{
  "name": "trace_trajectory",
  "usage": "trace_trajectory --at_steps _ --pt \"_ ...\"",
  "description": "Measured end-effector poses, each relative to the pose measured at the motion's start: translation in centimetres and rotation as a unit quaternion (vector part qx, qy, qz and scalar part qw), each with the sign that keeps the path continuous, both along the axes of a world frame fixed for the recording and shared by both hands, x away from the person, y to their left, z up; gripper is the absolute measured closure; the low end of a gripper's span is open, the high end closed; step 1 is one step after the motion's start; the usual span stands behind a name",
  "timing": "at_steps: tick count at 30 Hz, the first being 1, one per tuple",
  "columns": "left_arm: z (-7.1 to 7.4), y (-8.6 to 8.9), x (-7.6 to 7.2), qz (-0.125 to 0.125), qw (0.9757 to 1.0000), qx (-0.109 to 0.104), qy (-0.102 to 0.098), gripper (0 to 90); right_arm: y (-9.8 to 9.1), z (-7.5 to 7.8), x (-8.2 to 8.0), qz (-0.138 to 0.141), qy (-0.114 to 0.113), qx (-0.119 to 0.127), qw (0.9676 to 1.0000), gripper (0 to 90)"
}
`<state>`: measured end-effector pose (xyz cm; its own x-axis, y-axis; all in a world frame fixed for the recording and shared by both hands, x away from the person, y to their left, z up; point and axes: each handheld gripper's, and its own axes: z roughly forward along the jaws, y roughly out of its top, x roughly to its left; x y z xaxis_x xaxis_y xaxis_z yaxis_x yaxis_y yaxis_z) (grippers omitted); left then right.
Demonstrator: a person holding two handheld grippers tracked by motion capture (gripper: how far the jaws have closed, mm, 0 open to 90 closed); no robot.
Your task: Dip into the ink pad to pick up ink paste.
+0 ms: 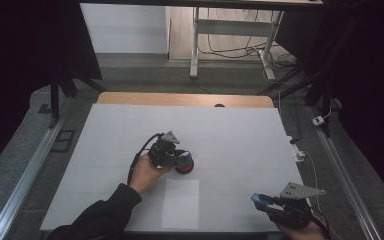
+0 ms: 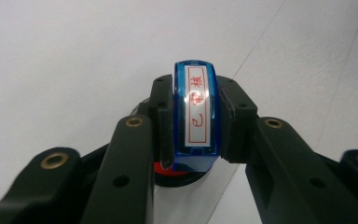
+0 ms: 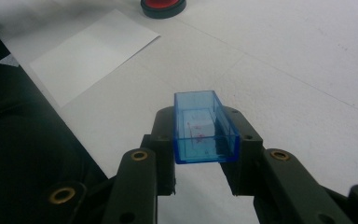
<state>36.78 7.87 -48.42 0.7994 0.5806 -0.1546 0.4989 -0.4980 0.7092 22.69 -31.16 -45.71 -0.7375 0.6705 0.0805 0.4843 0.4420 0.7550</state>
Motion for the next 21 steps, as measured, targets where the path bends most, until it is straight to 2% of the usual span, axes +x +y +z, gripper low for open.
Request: trace_trajectory --at_steps 9,21 --pt "0.7 -0.1 -0.6 -0.017 0.9998 0.006 -0.008 70.1 0.0 0.0 0.0 0.0 0.0 -0.002 1.0 68.3" --pt "2.1 0.5 -1.6 -0.034 0.9992 -0.018 -0.011 70.1 0.0 0.0 0.0 0.001 -0.001 -0.002 1.0 68.4"
